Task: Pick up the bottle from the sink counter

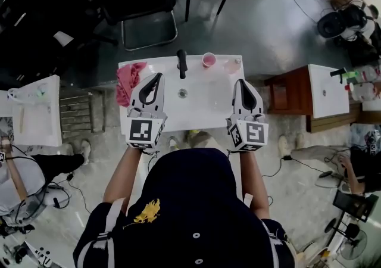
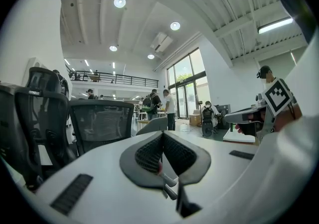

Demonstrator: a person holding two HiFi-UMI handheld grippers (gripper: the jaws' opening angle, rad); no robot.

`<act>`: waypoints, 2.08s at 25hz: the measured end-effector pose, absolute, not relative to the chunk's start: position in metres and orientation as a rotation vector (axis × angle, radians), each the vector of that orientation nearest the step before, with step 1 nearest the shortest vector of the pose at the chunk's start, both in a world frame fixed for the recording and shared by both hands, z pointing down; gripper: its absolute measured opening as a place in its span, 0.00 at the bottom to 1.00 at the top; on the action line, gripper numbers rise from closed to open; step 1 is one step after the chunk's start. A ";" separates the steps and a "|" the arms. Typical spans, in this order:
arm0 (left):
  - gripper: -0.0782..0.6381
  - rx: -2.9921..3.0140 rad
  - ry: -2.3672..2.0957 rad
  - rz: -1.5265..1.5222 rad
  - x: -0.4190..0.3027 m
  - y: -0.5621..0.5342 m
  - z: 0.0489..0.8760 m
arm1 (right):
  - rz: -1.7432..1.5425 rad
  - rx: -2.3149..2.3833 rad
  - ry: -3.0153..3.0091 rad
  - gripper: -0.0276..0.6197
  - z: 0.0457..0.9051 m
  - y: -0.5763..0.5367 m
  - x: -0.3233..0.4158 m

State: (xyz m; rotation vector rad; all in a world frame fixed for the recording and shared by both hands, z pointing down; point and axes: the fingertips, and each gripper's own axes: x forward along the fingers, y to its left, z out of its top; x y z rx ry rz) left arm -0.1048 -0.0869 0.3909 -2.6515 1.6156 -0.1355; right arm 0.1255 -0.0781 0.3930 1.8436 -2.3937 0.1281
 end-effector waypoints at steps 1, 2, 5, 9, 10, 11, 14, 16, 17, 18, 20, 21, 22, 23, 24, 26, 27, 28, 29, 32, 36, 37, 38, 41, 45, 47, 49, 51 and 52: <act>0.13 -2.654 1.614 -0.139 -0.102 -0.088 0.392 | 0.127 1.843 -2.393 0.09 0.394 -0.080 0.128; 0.13 -2.657 1.612 -0.144 -0.100 -0.090 0.393 | 0.128 1.843 -2.390 0.09 0.397 -0.082 0.130; 0.13 -2.665 1.607 -0.157 -0.094 -0.094 0.398 | 0.135 1.840 -2.374 0.11 0.408 -0.091 0.137; 0.13 -2.670 1.613 -0.184 -0.089 -0.100 0.403 | 0.161 1.818 -2.352 0.25 0.428 -0.108 0.147; 0.13 -2.671 1.615 -0.191 -0.088 -0.102 0.405 | 0.169 1.812 -2.344 0.29 0.434 -0.113 0.150; 0.13 -2.674 1.615 -0.199 -0.086 -0.104 0.406 | 0.180 1.807 -2.336 0.32 0.441 -0.117 0.153; 0.13 -2.678 1.606 -0.215 -0.081 -0.110 0.410 | 0.224 1.789 -2.313 0.36 0.464 -0.131 0.161; 0.13 -2.679 1.603 -0.230 -0.079 -0.115 0.412 | 0.253 1.774 -2.297 0.37 0.483 -0.141 0.166; 0.13 -2.679 1.603 -0.236 -0.078 -0.117 0.413 | 0.262 1.768 -2.285 0.40 0.493 -0.147 0.169; 0.13 -2.680 1.604 -0.240 -0.077 -0.120 0.414 | 0.268 1.764 -2.271 0.43 0.503 -0.152 0.172; 0.13 -2.681 1.611 -0.243 -0.076 -0.123 0.415 | 0.284 1.757 -2.240 0.48 0.523 -0.163 0.179; 0.13 -2.679 1.615 -0.246 -0.075 -0.124 0.415 | 0.300 1.753 -2.226 0.49 0.533 -0.167 0.182; 0.13 -2.675 1.612 -0.254 -0.074 -0.125 0.416 | 0.320 1.750 -2.213 0.50 0.543 -0.171 0.186; 0.13 -2.670 1.607 -0.264 -0.073 -0.126 0.416 | 0.337 1.750 -2.198 0.50 0.554 -0.176 0.190; 0.13 -2.669 1.602 -0.271 -0.072 -0.127 0.417 | 0.352 1.754 -2.183 0.50 0.566 -0.182 0.194; 0.13 -2.673 1.594 -0.276 -0.067 -0.130 0.417 | 0.377 1.773 -2.147 0.51 0.590 -0.194 0.204; 0.13 -2.670 1.587 -0.284 -0.065 -0.132 0.417 | 0.391 1.787 -2.125 0.53 0.602 -0.199 0.210; 0.13 -2.666 1.579 -0.298 -0.063 -0.133 0.417 | 0.408 1.802 -2.104 0.54 0.614 -0.203 0.216; 0.13 -2.663 1.575 -0.308 -0.061 -0.135 0.416 | 0.425 1.818 -2.083 0.56 0.624 -0.207 0.221; 0.13 -2.663 1.572 -0.309 -0.058 -0.140 0.418 | 0.460 1.853 -2.019 0.60 0.648 -0.217 0.233; 0.13 -2.688 1.563 -0.349 -0.056 -0.138 0.435 | 0.475 1.852 -1.973 0.64 0.670 -0.226 0.242; 0.13 -2.694 1.562 -0.377 -0.056 -0.137 0.439 | 0.479 1.850 -1.969 0.65 0.675 -0.228 0.243; 0.13 -2.697 1.563 -0.400 -0.057 -0.137 0.442 | 0.485 1.847 -1.969 0.66 0.679 -0.231 0.243; 0.13 -2.712 1.599 -0.372 -0.050 -0.142 0.440 | 0.502 1.839 -1.974 0.69 0.693 -0.239 0.243; 0.13 -2.720 1.610 -0.314 -0.041 -0.147 0.441 | 0.526 1.829 -1.960 0.71 0.712 -0.247 0.247; 0.13 -2.748 1.632 -0.320 -0.036 -0.149 0.448 | 0.533 1.818 -1.930 0.72 0.726 -0.247 0.255; 0.13 -2.761 1.641 -0.344 -0.035 -0.153 0.453 | 0.539 1.817 -1.904 0.73 0.738 -0.254 0.258; 0.13 -2.753 1.632 -0.366 -0.037 -0.157 0.457 | 0.547 1.816 -1.892 0.75 0.746 -0.263 0.256; 0.13 -2.740 1.614 -0.394 -0.039 -0.158 0.462 | 0.552 1.813 -1.893 0.75 0.749 -0.267 0.255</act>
